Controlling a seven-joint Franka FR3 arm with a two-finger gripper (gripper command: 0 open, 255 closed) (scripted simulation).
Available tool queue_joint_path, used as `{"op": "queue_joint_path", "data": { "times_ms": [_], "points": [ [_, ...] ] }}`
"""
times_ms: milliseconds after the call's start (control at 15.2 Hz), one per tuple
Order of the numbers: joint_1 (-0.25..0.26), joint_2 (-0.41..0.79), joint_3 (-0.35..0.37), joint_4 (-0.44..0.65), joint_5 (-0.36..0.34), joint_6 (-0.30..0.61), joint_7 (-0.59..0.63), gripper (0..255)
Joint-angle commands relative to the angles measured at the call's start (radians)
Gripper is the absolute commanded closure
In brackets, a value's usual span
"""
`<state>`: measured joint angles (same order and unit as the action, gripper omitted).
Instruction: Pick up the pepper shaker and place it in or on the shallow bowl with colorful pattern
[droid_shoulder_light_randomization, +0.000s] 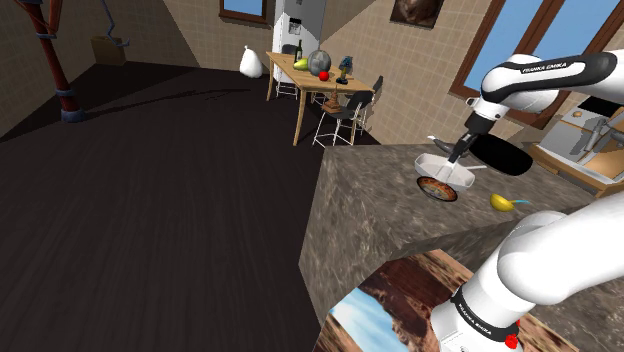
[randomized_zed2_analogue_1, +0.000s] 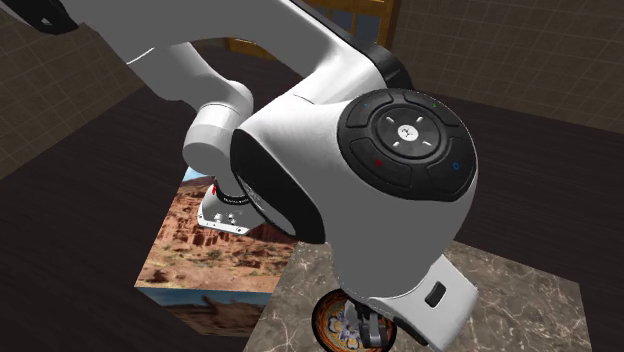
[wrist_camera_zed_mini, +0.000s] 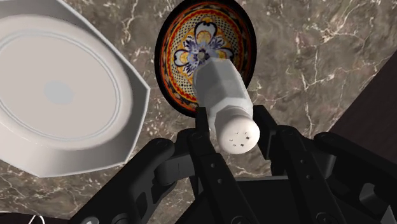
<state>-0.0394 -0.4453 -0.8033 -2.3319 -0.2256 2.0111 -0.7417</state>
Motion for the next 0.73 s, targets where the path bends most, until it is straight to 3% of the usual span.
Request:
{"op": "queue_joint_path", "data": {
  "times_ms": [0, 330, 660],
  "points": [
    [0.004, 0.011, -0.010, -0.019, 0.002, 0.030, -0.004, 255],
    [0.013, 0.042, -0.040, -0.063, 0.008, 0.102, -0.019, 255],
    [0.013, 0.042, -0.040, -0.063, 0.008, 0.102, -0.019, 255]
  ]
}}
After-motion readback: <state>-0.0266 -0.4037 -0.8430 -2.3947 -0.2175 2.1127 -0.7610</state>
